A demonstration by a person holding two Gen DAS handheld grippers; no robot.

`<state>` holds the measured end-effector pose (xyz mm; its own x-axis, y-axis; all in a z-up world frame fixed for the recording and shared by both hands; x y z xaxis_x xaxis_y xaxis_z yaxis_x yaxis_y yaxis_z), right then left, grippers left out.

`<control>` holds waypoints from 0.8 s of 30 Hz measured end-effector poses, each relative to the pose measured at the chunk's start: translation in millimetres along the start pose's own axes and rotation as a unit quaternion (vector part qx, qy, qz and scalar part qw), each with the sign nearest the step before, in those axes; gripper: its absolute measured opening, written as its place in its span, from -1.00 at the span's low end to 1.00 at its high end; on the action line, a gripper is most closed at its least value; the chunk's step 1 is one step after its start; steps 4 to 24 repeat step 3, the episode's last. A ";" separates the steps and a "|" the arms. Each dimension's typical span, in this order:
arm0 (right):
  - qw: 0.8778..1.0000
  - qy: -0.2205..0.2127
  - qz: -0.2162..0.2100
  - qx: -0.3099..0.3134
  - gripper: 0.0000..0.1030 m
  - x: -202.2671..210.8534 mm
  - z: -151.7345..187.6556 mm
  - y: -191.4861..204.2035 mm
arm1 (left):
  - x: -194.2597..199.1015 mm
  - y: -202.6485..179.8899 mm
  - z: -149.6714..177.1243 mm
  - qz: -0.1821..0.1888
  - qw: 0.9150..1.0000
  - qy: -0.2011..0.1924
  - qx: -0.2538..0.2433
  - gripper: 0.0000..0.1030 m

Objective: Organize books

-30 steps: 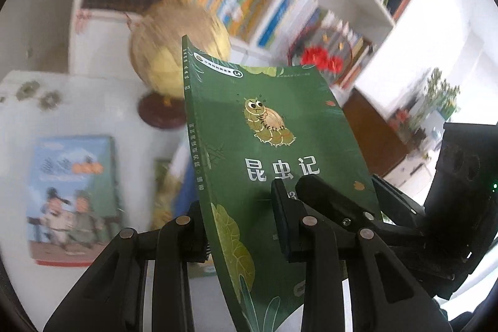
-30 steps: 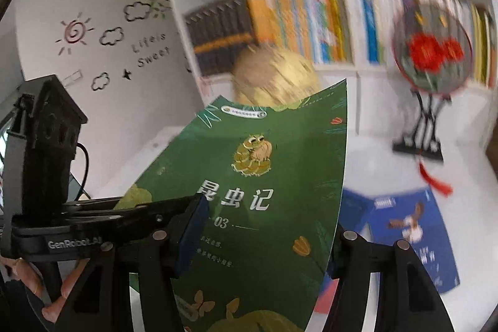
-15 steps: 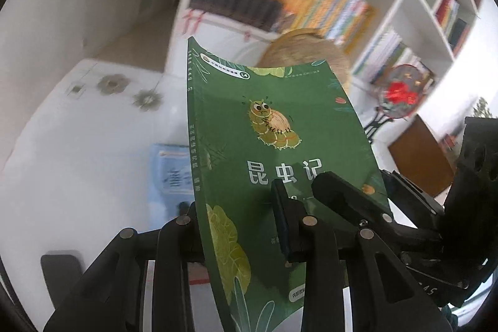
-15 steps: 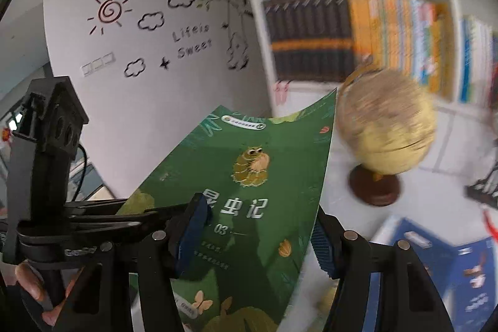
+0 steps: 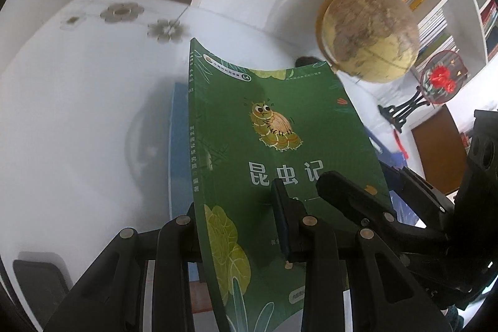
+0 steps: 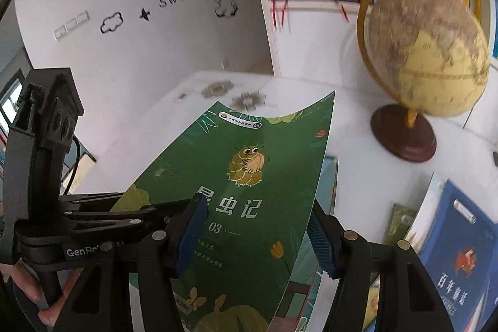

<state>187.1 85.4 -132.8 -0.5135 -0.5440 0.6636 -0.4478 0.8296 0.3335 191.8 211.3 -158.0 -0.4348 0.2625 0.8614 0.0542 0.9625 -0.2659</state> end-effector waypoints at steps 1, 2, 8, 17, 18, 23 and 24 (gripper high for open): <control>1.000 0.004 0.000 -0.004 0.20 -3.3 2.4 -2.6 | -1.5 -0.4 0.7 0.001 1.000 0.003 0.000 -0.47; 1.000 0.007 0.001 -0.007 0.20 -5.1 3.6 -4.9 | -3.9 -0.7 3.1 0.001 1.000 0.007 -0.002 -0.47; 1.000 0.009 0.002 -0.010 0.20 -7.4 5.8 -7.6 | -6.0 -0.5 4.8 0.000 1.000 0.009 -0.005 -0.47; 1.000 0.009 0.002 -0.010 0.20 -7.4 5.8 -7.6 | -6.0 -0.5 4.8 0.000 1.000 0.009 -0.005 -0.47; 1.000 0.009 0.002 -0.010 0.20 -7.4 5.8 -7.6 | -6.0 -0.5 4.8 0.000 1.000 0.009 -0.005 -0.47; 1.000 0.009 0.002 -0.010 0.20 -7.4 5.8 -7.6 | -6.0 -0.5 4.8 0.000 1.000 0.009 -0.005 -0.47; 1.000 0.009 0.002 -0.010 0.20 -7.4 5.8 -7.6 | -6.0 -0.5 4.8 0.000 1.000 0.009 -0.005 -0.47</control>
Point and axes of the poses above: each gripper's, at about its wrist camera, not at the fingertips, and x roughly against the way its jaws point, y to its left, z to its underside, the point moved 3 cm from there along -x, roughly the way its jaws point, and after that the axes turned 11 degrees about -z, right-handed, at the moved point
